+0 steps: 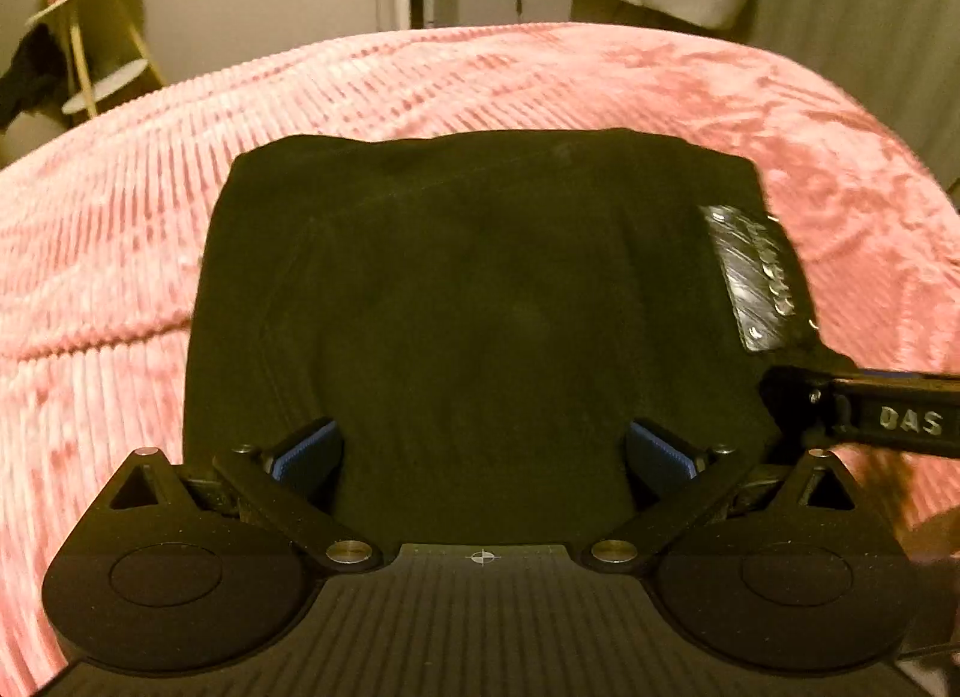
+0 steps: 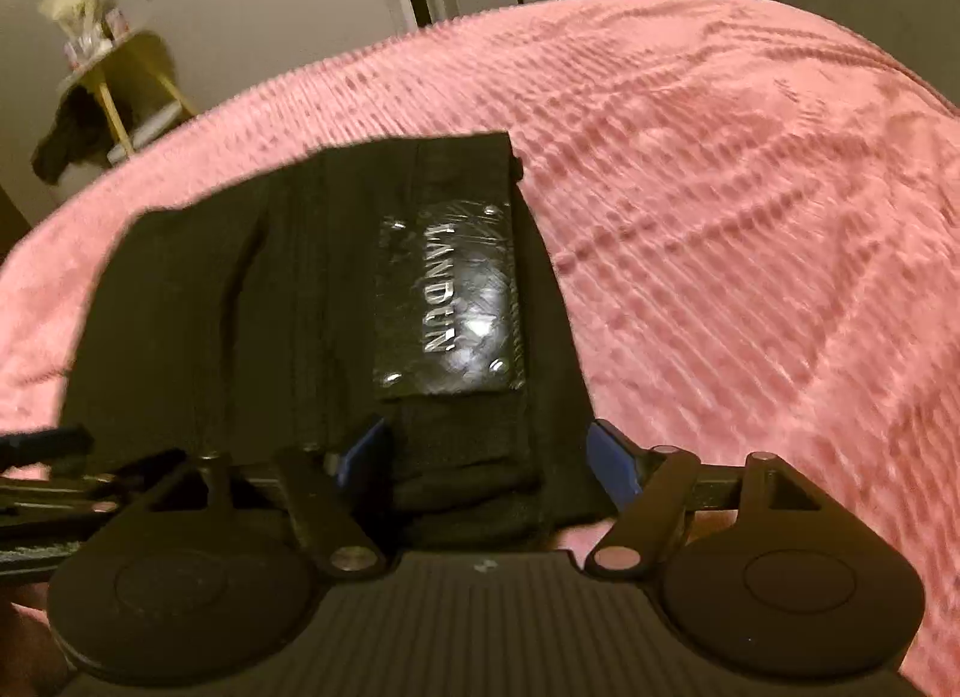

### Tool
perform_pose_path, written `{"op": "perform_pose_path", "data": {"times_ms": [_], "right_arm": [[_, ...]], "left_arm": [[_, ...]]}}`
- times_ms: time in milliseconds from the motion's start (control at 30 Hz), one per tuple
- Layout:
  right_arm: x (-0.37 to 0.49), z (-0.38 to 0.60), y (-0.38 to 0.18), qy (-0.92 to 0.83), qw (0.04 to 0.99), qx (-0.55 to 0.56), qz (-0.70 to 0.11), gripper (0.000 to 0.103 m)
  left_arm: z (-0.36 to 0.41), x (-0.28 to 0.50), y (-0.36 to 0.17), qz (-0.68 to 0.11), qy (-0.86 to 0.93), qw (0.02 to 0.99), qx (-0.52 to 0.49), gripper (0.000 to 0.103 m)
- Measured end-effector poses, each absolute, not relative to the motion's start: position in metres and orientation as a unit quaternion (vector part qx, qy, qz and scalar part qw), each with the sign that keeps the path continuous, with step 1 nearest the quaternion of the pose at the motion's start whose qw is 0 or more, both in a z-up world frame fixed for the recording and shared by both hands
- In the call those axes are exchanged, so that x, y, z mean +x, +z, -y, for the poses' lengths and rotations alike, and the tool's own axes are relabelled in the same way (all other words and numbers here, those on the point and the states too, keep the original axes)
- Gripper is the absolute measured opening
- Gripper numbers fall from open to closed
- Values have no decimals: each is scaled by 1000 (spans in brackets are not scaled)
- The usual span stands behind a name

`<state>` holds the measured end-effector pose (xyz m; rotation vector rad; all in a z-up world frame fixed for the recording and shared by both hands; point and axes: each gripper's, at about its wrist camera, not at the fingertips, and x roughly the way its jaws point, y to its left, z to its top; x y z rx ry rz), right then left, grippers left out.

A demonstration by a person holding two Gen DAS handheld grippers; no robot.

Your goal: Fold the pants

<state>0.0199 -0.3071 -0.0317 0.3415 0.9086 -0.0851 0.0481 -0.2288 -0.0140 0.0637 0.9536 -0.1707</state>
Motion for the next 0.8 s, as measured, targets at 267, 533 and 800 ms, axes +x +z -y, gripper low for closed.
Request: {"op": "perform_pose_path", "data": {"times_ms": [267, 533, 800], "right_arm": [[7, 293, -30, -52, 893, 117, -432, 63], [21, 326, -41, -11, 871, 191, -452, 71], [26, 407, -41, 25, 853, 354, -384, 70]], "left_arm": [[234, 43, -21, -470, -66, 879, 36, 103], [216, 50, -18, -476, -60, 877, 11, 103], [90, 79, -2, -437, -21, 881, -181, 103]]}}
